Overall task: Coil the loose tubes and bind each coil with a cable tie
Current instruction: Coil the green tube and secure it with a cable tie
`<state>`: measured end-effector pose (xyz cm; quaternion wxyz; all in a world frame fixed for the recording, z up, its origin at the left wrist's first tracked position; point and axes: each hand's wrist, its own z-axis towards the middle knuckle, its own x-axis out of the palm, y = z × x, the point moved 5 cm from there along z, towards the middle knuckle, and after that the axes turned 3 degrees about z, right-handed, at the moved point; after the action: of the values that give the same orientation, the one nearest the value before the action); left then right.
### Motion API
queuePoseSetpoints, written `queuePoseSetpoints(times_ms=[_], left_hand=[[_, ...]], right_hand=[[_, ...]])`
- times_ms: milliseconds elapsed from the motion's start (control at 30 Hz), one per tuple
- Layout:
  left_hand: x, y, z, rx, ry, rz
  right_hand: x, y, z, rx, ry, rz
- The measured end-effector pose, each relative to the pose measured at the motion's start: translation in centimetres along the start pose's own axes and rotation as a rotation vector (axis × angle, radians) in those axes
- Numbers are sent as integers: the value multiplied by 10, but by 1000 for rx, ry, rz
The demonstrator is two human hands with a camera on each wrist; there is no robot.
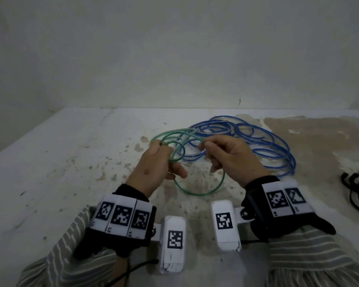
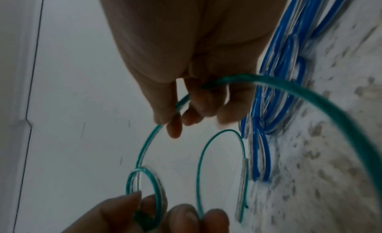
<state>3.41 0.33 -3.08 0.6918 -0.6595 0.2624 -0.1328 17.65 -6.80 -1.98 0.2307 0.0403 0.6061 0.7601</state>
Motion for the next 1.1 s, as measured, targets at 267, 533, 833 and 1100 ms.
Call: queuePoseSetpoints(times_ms=[267, 533, 833, 1100], left_hand=[[6, -1, -6, 6, 28, 43], [15, 6, -7, -54, 58, 108], [3, -10, -7, 182, 50, 3], [-1, -7, -11, 112, 210, 47]], right_hand=[[14, 7, -6, 3, 90, 114], [20, 8, -6, 12, 76, 233], [13, 1, -3, -13, 34, 85], [9, 9, -6, -86, 24, 31]])
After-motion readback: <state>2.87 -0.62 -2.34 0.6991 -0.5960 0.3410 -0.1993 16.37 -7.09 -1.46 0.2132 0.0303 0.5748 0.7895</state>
